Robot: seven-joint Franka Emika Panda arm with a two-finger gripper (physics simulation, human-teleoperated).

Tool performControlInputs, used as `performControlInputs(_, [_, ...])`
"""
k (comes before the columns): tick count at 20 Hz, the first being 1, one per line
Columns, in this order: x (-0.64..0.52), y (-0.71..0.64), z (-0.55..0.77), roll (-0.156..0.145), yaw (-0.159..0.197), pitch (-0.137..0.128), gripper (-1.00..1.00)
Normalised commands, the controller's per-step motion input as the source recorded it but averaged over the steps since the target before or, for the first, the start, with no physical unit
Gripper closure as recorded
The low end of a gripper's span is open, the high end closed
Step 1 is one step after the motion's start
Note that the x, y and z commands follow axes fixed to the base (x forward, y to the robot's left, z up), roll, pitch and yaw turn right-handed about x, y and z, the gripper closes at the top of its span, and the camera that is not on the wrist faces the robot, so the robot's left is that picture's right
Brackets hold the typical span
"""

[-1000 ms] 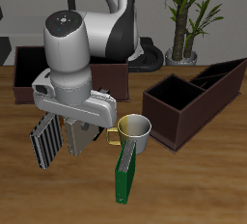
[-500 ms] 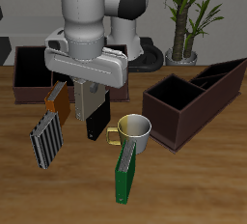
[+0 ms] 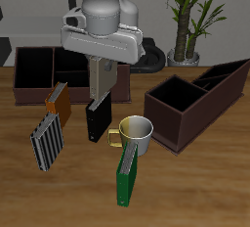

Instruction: Place the yellow book into the left desk caddy's back compartment

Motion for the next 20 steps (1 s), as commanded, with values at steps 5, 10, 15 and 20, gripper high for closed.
performControlInputs(5, [-0.36,0.21,0.15,0.031,0.023,-0.014,1.0])
performControlInputs(10, [-0.34,0.08,0.16,-0.014,-0.002,-0.032,1.0])
performControlInputs(15, [-0.29,0.02,0.08,-0.048,-0.037,-0.016,1.0])
performControlInputs(20, [-0.53,0.2,0.18,-0.005,-0.06,-0.048,1.0])
